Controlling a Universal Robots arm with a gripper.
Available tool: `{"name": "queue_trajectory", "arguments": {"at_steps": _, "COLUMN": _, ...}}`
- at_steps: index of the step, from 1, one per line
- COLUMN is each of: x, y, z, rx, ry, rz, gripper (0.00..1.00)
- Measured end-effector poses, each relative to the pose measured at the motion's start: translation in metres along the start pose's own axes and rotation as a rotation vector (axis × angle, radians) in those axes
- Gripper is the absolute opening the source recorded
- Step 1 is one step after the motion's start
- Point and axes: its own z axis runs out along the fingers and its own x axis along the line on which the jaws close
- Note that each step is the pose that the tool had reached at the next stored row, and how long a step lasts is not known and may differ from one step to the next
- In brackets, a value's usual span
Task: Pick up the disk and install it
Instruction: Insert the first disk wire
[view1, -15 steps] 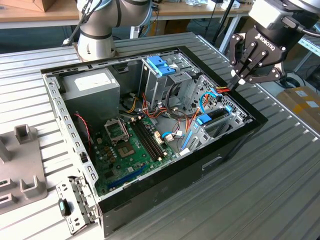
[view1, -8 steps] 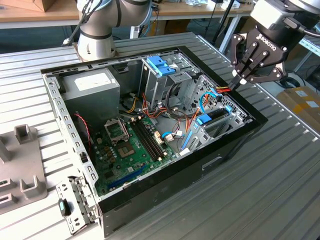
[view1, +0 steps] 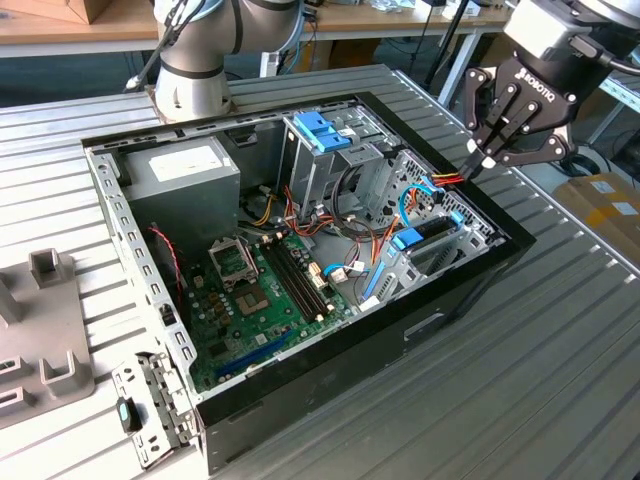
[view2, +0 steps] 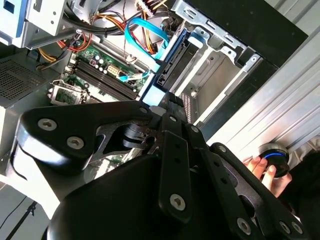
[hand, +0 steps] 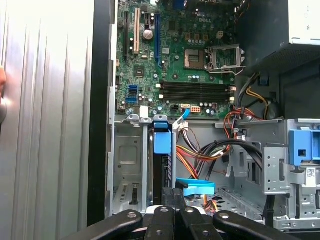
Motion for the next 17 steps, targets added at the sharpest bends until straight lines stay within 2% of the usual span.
{"name": "queue_trajectory", "arguments": {"at_steps": 17, "x": 0.0004, "y": -0.0099, "z": 0.0009, "rx": 0.0, "ry": 0.0001, "rz": 0.0, "gripper": 0.1}}
